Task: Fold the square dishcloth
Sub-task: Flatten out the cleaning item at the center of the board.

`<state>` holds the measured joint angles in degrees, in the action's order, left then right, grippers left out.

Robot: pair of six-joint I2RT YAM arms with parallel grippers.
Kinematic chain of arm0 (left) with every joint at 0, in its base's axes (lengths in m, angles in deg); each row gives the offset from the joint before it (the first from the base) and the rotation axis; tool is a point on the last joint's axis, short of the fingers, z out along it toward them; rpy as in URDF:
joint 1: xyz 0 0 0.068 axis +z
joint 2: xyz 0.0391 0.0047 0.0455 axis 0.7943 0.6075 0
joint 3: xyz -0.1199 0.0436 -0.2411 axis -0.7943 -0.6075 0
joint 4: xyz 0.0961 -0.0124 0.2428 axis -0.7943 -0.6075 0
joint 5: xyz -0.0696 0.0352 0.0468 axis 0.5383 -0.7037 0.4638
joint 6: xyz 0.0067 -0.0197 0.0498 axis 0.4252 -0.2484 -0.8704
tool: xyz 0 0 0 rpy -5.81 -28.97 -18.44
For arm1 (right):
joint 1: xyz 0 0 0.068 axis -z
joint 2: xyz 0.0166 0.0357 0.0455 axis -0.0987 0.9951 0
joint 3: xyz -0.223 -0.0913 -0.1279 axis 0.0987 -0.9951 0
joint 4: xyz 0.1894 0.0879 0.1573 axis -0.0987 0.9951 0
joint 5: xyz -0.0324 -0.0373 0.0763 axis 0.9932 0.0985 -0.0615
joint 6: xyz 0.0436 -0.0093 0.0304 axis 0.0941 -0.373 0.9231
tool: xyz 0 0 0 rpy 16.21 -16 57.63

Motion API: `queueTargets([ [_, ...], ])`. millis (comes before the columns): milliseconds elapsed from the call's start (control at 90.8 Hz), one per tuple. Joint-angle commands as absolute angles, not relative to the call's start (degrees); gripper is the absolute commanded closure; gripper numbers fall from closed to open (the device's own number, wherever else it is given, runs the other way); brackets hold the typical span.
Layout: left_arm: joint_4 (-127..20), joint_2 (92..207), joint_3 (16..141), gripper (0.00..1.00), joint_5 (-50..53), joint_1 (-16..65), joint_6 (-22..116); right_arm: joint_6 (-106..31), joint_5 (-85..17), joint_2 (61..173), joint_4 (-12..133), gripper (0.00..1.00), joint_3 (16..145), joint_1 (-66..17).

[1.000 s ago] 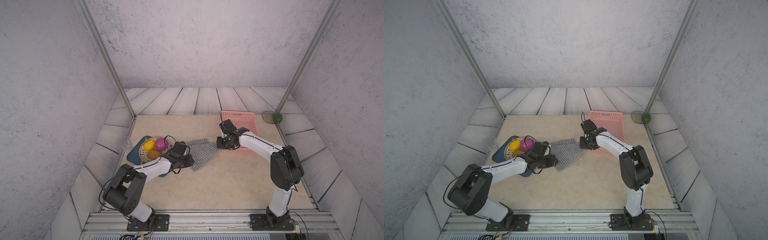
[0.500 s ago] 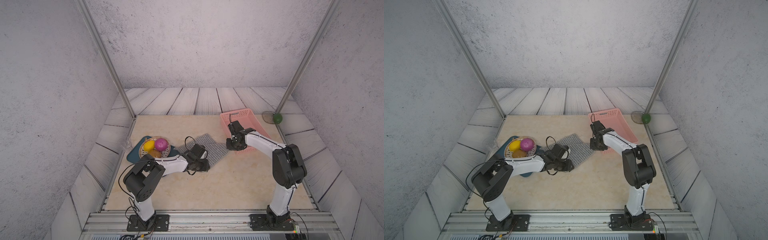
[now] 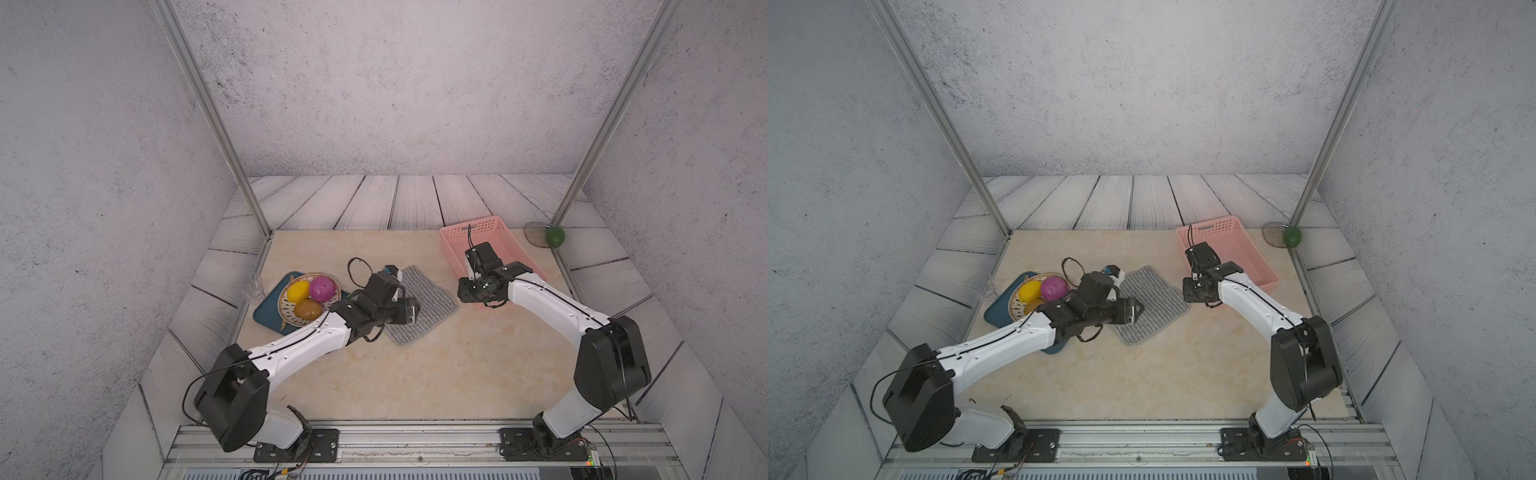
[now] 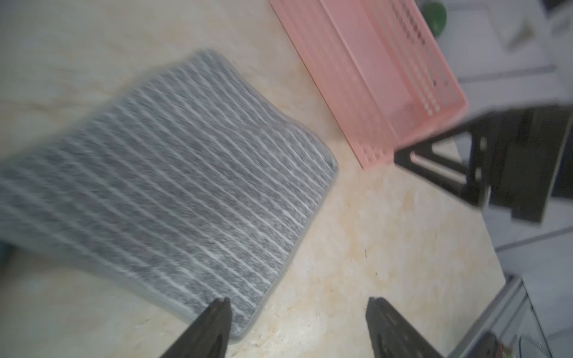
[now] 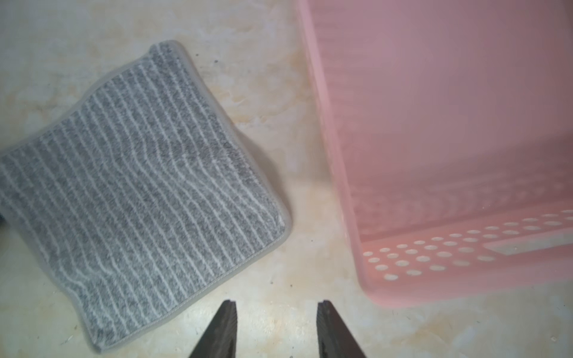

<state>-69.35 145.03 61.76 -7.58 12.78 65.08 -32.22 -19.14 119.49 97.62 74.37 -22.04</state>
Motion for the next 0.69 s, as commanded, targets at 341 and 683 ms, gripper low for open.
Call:
queueTargets([
  [341,-95.08,164.15,81.62,0.19,-11.01,32.05,48.53,-27.46,-17.23,118.46,83.10,0.52,64.18,-38.79],
  [683,-102.69,179.58,95.56,0.20,-4.86,36.23,41.43,-30.06,-13.00,127.63,82.56,0.48,69.73,-45.92],
])
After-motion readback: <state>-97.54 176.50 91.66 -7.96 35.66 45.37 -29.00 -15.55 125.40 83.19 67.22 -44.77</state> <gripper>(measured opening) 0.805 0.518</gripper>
